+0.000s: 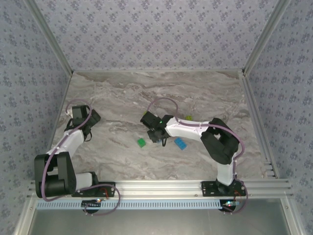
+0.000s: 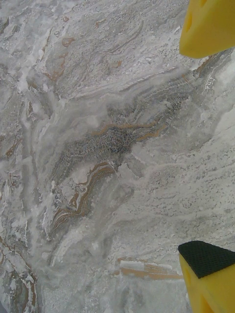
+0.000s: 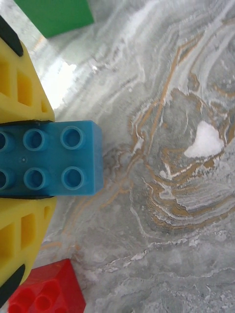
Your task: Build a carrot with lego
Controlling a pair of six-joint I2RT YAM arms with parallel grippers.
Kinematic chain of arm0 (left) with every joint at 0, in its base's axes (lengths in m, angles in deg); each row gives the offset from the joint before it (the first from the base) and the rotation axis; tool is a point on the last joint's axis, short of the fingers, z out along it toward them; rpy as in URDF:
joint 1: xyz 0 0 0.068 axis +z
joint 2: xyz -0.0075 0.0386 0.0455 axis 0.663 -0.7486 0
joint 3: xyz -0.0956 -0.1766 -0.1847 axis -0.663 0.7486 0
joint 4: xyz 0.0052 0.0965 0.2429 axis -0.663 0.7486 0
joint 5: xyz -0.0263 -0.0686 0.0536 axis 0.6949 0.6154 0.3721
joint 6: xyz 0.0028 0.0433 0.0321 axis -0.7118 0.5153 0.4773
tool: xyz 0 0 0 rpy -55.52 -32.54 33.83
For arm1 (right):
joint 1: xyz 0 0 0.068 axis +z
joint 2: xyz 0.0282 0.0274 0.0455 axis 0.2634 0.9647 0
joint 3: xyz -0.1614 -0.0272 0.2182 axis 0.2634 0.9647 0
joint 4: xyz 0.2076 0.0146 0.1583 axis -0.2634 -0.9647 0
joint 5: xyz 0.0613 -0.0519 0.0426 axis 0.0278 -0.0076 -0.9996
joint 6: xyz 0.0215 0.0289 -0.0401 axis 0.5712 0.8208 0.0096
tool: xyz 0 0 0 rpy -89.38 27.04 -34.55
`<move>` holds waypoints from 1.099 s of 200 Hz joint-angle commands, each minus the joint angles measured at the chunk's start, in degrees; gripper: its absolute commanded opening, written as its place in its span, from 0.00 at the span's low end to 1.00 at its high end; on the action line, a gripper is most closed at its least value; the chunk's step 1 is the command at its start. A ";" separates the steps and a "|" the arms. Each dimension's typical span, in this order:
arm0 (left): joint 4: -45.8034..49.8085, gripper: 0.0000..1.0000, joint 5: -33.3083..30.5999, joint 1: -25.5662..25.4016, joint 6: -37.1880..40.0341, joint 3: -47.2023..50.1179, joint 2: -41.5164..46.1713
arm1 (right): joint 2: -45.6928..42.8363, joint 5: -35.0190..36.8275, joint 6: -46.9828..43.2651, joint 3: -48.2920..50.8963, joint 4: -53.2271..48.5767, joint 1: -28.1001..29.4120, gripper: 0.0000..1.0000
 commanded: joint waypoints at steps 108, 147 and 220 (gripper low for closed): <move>-0.32 0.97 -0.20 0.28 -0.47 -1.47 1.50 | 3.89 -7.22 -5.30 -15.17 -8.73 5.96 0.31; -0.41 0.97 -0.27 0.21 -0.47 -1.52 1.41 | 5.51 -8.46 -6.07 -15.21 -7.90 6.17 0.30; -0.42 0.97 -0.16 0.21 -0.47 -1.59 1.41 | 6.60 -9.22 -5.88 -15.21 -7.14 6.25 0.30</move>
